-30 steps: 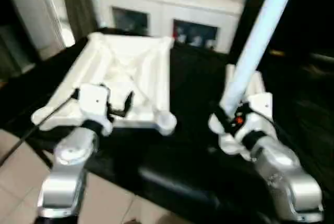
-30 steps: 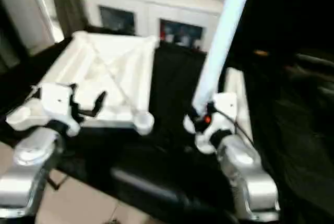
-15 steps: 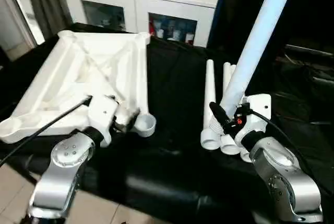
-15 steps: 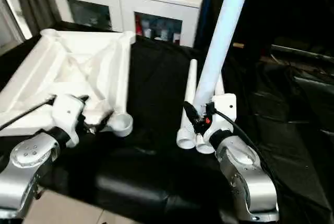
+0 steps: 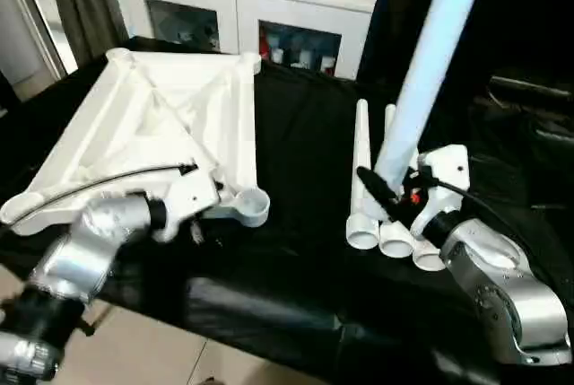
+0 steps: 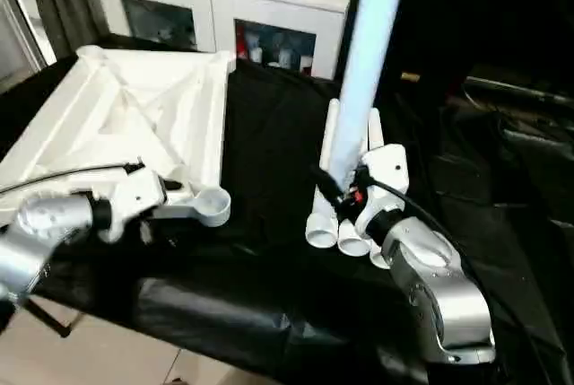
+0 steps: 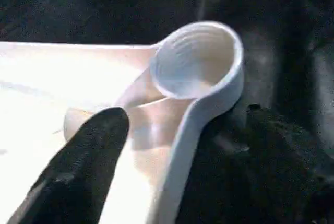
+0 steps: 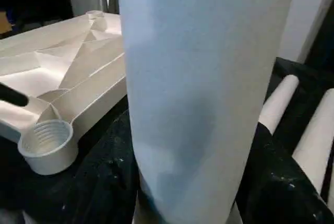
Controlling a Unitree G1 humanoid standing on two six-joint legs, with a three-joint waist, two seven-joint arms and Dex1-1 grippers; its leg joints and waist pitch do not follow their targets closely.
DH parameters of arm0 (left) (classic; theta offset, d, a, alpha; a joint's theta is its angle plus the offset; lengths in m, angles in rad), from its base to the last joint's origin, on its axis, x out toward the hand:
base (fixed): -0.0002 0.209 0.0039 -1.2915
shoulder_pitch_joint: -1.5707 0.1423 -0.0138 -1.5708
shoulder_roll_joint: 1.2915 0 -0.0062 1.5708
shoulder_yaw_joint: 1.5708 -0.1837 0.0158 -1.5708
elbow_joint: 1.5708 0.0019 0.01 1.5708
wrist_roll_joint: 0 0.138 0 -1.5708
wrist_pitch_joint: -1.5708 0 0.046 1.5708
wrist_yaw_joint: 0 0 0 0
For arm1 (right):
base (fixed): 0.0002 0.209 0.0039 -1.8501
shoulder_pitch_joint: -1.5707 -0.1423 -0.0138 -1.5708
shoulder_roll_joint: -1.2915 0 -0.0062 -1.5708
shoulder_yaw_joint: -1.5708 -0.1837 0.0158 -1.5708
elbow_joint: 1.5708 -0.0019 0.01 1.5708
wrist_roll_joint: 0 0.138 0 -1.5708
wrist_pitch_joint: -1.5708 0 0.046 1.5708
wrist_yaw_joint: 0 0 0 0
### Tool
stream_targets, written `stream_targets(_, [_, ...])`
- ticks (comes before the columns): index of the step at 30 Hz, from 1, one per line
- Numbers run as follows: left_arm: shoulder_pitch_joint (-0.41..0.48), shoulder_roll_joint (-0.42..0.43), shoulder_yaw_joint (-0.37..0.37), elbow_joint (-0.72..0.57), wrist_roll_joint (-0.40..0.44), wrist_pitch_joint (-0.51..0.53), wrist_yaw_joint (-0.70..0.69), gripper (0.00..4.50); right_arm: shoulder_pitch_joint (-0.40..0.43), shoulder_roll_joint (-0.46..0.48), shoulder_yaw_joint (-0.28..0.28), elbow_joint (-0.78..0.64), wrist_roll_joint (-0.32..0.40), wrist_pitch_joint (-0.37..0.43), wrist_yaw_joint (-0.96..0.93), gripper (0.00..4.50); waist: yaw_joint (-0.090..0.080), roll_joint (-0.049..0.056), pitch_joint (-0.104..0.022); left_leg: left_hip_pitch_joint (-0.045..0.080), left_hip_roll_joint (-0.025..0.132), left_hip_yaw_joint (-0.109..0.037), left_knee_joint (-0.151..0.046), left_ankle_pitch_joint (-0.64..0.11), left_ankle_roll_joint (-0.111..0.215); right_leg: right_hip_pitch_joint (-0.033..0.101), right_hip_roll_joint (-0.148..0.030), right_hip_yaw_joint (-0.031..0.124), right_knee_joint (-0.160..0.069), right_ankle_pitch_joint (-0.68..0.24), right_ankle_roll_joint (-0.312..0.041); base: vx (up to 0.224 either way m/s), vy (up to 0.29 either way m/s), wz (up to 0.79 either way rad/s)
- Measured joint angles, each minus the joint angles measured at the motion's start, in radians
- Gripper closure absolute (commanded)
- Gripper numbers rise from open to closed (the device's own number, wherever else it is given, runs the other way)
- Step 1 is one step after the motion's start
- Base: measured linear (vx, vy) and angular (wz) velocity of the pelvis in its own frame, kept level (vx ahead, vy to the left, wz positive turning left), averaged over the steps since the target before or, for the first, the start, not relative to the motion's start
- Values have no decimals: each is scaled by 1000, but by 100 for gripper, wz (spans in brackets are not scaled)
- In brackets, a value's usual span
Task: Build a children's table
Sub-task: Pick table leg
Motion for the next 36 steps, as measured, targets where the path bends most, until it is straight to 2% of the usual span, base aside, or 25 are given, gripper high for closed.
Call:
stream_targets(4, [-66,7,-20,115,19,-71,-19,80,10,-5,15,-3,5,3,12,257,0,-1,0,-2,2,2,0,0,0,-1,0,-1,-4,-1,0,0,0,0])
stream_targets(7, [-103,6,-27,186,28,-114,-24,120,25,-5,19,-3,11,6,19,257,1,-1,0,-3,2,2,-1,0,0,-1,0,-1,-5,-1,0,0,0,0])
stream_targets(10, [-149,-6,-32,297,42,-165,-41,137,28,-5,20,-4,11,7,22,257,0,-1,1,-3,2,3,-1,0,0,-1,0,-1,-5,-1,0,0,0,0])
stream_targets(11, [-159,-7,-32,316,46,-173,-45,137,28,-5,20,-4,11,7,23,257,1,-1,1,-3,3,3,-1,0,0,-1,0,-1,-5,-1,0,0,0,0])
stream_targets(12, [-167,-8,-32,331,47,-179,-54,164,29,-5,20,-4,11,7,23,257,1,0,1,-3,4,4,-1,0,0,-1,0,-1,-5,0,0,0,0,0])
stream_targets(18, [-207,-19,-29,427,25,-195,-133,214,38,-7,20,-15,13,7,22,257,2,2,2,-2,11,14,-1,0,0,-1,0,-2,-4,0,0,0,0,0])
stream_targets(20, [-221,-20,-26,453,14,-195,-163,220,42,-8,20,-20,13,7,23,257,3,2,2,-2,12,18,-1,0,0,-1,0,-1,-4,-1,0,0,0,0])
stream_targets(21, [-228,-20,-26,467,13,-196,-178,244,42,-8,20,-21,14,7,23,257,3,2,2,-1,12,18,-1,0,0,-1,0,-1,-4,-1,0,0,0,0])
stream_targets(24, [-244,-23,-26,494,10,-199,-200,259,42,-8,20,-21,15,7,22,257,4,2,2,-1,12,20,-1,0,0,-1,0,-1,-4,-1,0,0,0,0])
stream_targets(27, [-252,-24,-26,510,10,-204,-215,302,42,-8,20,-21,15,7,22,257,6,2,2,-1,13,20,-1,0,0,-1,0,0,-4,-1,0,0,0,0])
stream_targets(28, [-255,-26,-26,520,9,-205,-221,302,42,-8,20,-21,15,7,22,257,7,2,2,-1,13,20,-1,0,0,-1,0,0,-4,-1,0,0,0,0])
stream_targets(30, [-257,-28,-26,538,9,-205,-236,333,42,-8,20,-21,15,7,22,257,8,2,2,-1,13,20,-1,0,0,-1,0,0,-4,-1,0,0,0,0])
stream_targets(34, [-262,-28,-25,540,9,-203,-247,354,42,-11,20,-21,16,7,23,257,10,2,2,-1,13,20,-1,0,0,-1,0,0,-5,-1,0,0,0,0])
stream_targets(36, [-269,-28,-25,540,9,-201,-261,386,42,-12,20,-21,16,7,23,257,10,2,2,-1,13,21,-1,0,0,-1,0,0,-5,-1,0,0,0,0])
